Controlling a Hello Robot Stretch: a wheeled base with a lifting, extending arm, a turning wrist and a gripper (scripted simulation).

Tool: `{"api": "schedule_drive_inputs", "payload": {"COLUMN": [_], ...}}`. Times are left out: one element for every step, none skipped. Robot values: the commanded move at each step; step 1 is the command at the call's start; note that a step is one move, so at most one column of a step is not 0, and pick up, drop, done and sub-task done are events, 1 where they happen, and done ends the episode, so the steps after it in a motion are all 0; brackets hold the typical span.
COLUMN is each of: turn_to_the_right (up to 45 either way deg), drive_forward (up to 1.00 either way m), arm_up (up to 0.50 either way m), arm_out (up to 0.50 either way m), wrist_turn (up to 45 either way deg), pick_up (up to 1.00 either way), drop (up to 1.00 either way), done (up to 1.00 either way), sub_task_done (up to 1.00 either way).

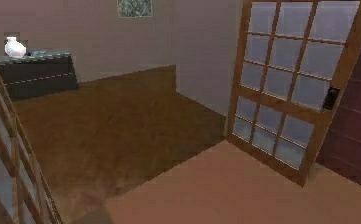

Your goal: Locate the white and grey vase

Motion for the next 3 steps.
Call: {"api": "schedule_drive_inputs", "payload": {"turn_to_the_right": [0.0, 45.0, 0.0], "drive_forward": [0.25, 0.0, 0.4], "arm_up": [0.0, 0.0, 0.0], "arm_out": [0.0, 0.0, 0.0], "wrist_turn": [0.0, 0.0, 0.0], "pick_up": [0.0, 0.0, 0.0], "drop": [0.0, 0.0, 0.0], "done": [0.0, 0.0, 0.0], "sub_task_done": [0.0, 0.0, 0.0]}}
